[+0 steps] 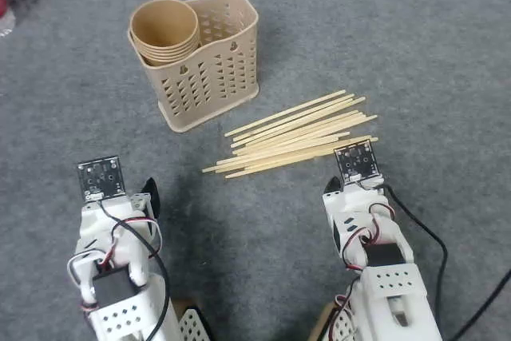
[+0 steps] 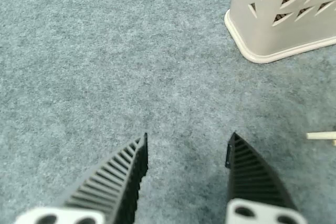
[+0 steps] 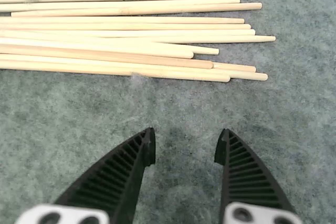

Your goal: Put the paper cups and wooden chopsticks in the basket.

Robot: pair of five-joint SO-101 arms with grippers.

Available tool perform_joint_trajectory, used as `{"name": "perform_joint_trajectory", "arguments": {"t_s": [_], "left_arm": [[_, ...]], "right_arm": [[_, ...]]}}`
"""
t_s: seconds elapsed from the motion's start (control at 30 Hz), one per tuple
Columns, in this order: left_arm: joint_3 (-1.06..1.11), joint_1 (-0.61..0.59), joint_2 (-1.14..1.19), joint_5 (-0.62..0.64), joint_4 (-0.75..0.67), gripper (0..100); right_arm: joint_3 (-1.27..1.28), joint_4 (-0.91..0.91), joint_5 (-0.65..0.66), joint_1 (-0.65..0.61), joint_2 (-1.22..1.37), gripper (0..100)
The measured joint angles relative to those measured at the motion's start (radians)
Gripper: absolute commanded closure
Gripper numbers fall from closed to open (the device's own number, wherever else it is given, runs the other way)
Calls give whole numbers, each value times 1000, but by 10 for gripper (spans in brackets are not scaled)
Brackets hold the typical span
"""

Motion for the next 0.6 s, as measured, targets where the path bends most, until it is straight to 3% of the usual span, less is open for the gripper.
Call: {"name": "perform_joint_trajectory", "arguments": {"t_s": [0.6], "left_arm": [[0,3,0,0,0,761]], "right_arm": [[0,0,0,-6,0,796]]}}
